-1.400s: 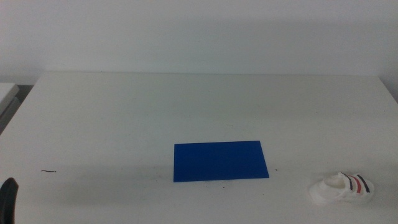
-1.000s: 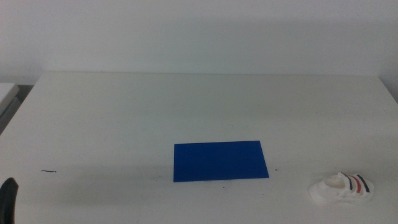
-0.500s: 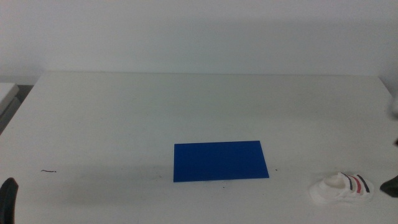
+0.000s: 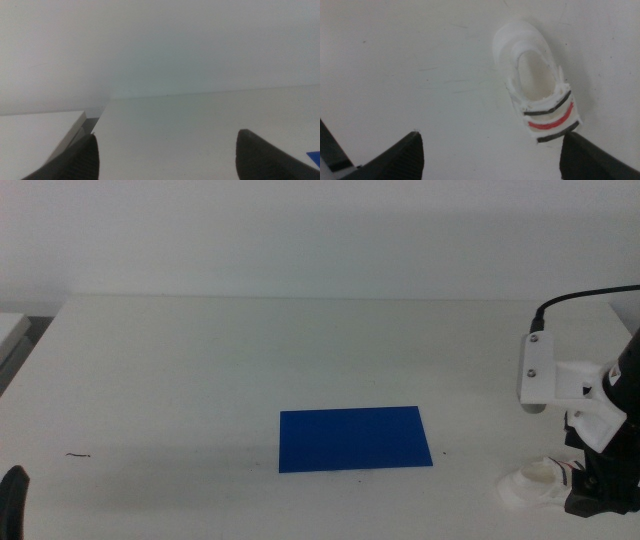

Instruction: Use one arm to grab the shoe from the table and place it on the mat.

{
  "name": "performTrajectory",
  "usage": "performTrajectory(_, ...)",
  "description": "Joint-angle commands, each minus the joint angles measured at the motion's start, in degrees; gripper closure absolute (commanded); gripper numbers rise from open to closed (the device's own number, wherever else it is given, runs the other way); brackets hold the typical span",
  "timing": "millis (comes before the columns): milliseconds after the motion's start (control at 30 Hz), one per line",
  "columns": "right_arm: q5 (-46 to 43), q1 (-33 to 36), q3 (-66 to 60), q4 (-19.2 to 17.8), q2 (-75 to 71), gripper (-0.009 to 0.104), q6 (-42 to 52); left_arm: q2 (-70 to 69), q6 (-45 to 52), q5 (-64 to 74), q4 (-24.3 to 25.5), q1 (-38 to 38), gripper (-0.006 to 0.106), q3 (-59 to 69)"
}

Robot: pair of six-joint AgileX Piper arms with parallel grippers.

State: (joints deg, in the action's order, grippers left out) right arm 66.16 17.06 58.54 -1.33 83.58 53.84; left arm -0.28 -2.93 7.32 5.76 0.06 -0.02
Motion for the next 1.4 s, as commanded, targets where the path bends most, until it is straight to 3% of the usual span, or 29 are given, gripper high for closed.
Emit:
performTrajectory(0,-1.2,0.8,-0.3,-1.5,0.2,0.002,0.3,0.3,-0.2,-0.7,-0.2,-0.1,0.007,0.0)
performTrajectory(100,-2.8,1.2,-1.3,-2.1,0.2,0.002,3.2,0.3,-0.2,-0.7,-0.2,-0.1,0.007,0.0)
performTrajectory(533,-6.7,1.2,-3.9,-3.7,0.2,0.002,-2.1,0.3,-0.2,-0.7,-0.2,-0.1,0.007,0.0)
performTrajectory(667,-7.7,1.2,-5.4,-7.2,0.2,0.003,-2.4,0.3,-0.2,-0.7,-0.2,-0.1,0.007,0.0)
performTrajectory(767,-10.6,1.0,-6.8,-10.6,0.2,0.003,4.2,0.3,-0.2,-0.7,-0.2,-0.1,0.007,0.0)
performTrajectory(867,-15.0,0.6,-7.5,-10.0,0.7,0.003,9.2,0.3,-0.2,-0.7,-0.2,-0.1,0.007,0.0)
performTrajectory(1167,-20.9,-1.1,-7.8,-10.3,9.2,0.003,9.4,0.3,-0.2,-0.7,-0.2,-0.1,0.007,0.0)
performTrajectory(1267,-22.4,-1.1,-7.8,-10.3,10.9,0.011,9.6,0.3,-0.2,-0.7,-0.2,-0.1,0.007,0.0)
performTrajectory(1367,-22.8,-1.1,-7.8,-9.9,11.6,0.041,9.2,0.3,-0.2,-0.7,-0.2,-0.1,0.007,0.0)
